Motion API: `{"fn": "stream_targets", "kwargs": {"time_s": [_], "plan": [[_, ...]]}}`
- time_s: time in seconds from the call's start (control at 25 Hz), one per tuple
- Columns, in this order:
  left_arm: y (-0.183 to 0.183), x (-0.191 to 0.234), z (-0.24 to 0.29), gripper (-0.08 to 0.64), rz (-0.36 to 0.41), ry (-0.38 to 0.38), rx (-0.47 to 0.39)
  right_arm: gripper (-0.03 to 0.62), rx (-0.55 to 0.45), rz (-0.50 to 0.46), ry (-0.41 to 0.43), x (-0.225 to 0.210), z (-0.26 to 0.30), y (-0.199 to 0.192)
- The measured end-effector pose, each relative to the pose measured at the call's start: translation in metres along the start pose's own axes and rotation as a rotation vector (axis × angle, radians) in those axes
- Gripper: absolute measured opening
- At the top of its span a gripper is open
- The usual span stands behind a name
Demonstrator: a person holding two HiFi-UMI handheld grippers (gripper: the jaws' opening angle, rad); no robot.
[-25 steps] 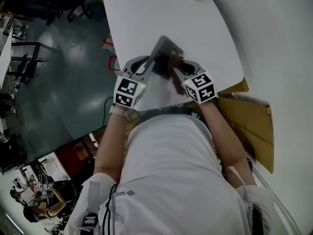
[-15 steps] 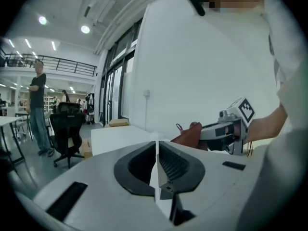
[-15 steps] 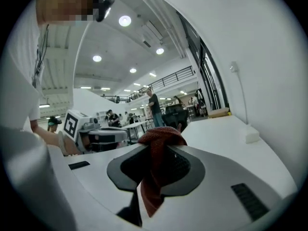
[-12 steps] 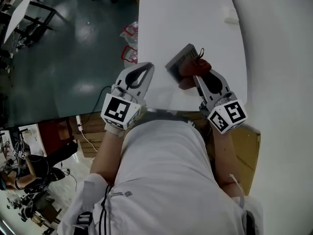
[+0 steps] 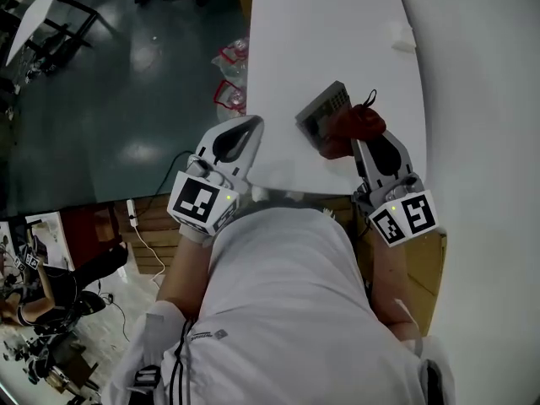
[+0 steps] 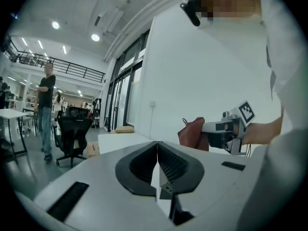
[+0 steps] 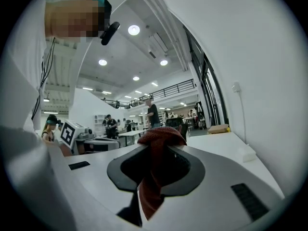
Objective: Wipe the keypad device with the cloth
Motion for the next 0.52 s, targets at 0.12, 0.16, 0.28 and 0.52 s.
{"fn": "stream_targets", "kwargs": {"time_s": [0.12, 0.16, 0.28, 0.52], "plan": [[-0.002, -0.002, -0.001, 0.014, -0.003, -0.006, -0.003, 0.077, -0.008, -0.008, 0.000, 0.005, -0.001, -0.003], [0.000, -0.003, 0.000, 0.014, -0.002, -0.008, -0.004, 0.077, -0.010, -0.009, 0.001, 0.006, 0.000, -0.002], [0.006, -0.008, -0.002, 0.013, -0.003, -0.017, -0.014, 0.077, -0.009, -0.019, 0.003, 0.010, -0.002, 0.002], [0.006, -0.017, -0.004, 0.012, 0.031, -0.020, 0.003, 0.077, -0.018, -0.007, 0.005, 0.015, -0.007, 0.002]]}}
Point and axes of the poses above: the fingertips, and each gripper's own axes: z forward along the fingers, x to its left, y out of its top, the point moved 6 cm from there along -z, backward along the fingers, and after that the axes turned 7 degrees about -y, right-handed, at the moved point
